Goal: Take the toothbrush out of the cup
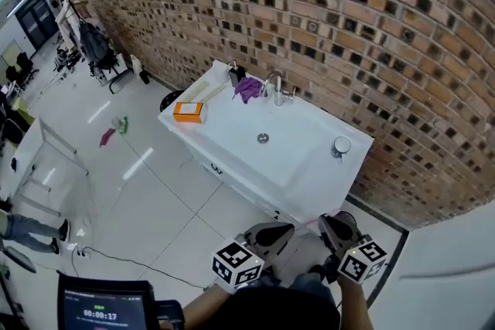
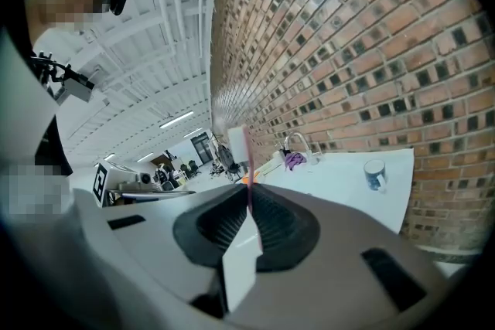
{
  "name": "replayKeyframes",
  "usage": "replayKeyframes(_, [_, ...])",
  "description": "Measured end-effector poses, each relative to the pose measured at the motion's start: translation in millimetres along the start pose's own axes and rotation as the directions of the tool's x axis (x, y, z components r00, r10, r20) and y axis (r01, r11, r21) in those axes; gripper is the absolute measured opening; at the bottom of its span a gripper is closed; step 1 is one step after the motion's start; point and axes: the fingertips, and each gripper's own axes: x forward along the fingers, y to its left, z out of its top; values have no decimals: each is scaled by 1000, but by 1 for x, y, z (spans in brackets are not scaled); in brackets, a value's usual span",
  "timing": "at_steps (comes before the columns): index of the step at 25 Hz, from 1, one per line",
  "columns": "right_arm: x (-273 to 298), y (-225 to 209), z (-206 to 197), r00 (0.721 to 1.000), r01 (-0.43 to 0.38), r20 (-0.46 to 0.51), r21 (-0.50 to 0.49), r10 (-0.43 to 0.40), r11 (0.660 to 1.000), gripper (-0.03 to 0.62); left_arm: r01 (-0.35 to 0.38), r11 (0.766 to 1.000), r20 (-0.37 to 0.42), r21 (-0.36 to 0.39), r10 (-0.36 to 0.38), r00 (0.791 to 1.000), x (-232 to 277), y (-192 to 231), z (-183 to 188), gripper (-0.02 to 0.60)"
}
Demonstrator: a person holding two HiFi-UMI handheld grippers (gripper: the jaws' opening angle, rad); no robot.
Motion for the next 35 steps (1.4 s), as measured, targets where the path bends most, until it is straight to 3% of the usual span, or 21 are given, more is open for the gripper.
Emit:
replayKeyframes(19, [-125, -79, 5, 999, -33, 24, 15, 33, 999, 9, -12, 1000, -19, 24, 13, 1000, 117, -101, -14, -2])
replayKeyframes(35, [-158, -78, 1, 999, -32, 19, 22, 32, 999, 9, -25, 1000, -17, 9, 26, 1000, 120, -121, -28, -2])
